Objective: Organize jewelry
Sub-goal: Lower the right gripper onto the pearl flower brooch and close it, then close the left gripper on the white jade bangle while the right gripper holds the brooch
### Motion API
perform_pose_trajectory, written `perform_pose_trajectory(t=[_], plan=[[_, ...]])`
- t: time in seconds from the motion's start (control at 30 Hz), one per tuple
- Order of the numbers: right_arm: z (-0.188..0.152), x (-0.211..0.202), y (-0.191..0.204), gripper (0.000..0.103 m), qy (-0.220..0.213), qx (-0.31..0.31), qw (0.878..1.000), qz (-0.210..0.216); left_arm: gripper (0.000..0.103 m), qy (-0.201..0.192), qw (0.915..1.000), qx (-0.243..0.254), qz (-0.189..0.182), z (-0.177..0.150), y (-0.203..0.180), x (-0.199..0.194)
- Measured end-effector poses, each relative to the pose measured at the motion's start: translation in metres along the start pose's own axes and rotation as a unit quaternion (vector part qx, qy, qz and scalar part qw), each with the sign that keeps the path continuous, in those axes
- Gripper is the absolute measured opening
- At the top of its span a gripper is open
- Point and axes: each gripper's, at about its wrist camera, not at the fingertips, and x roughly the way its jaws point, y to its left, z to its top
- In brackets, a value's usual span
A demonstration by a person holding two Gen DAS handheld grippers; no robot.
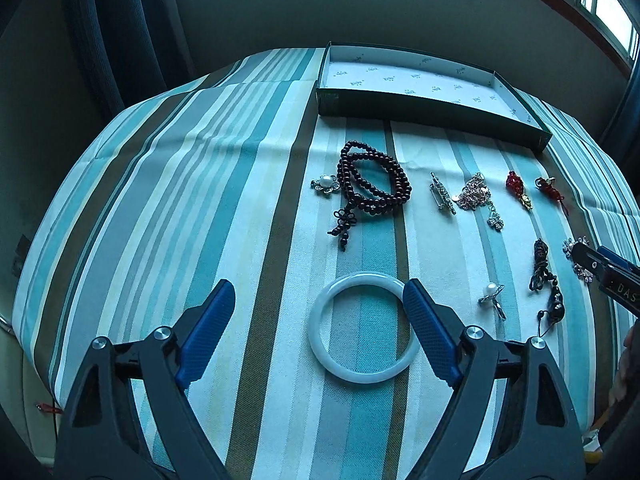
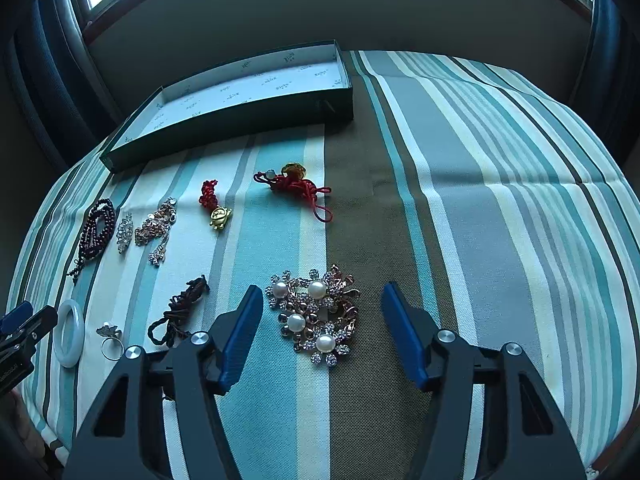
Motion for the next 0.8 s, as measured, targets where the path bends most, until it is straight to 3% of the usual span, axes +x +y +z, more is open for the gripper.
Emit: perform_pose_trajectory(t=[0.23,0.63,0.7,0.8], plan=[[-0.007,-0.004,0.009,0.038,-0.003,-0.031,1.000,-0.005,0.086,0.009,0.9999,0.004,-0.003,-0.002,-0.003,0.005],[-0.010,-0.022,0.008,0.032,-0.023,-0.031,0.999,-0.002,0.086,0.017,0.9998,0.007,-0.001,-0.005,-0.006,0.007],[-0.010,-0.023,0.005,0.015,-0.022,-0.029,0.999,0.002,0.086,0.018,0.9998,0.006,-0.002,-0.006,-0.006,0.007],[-0.012,-0.022,0.000,0.015,-0.017,-0.021,1.000,0.007,0.086,0.019,0.9997,0.010,-0.005,-0.007,-0.009,0.007]])
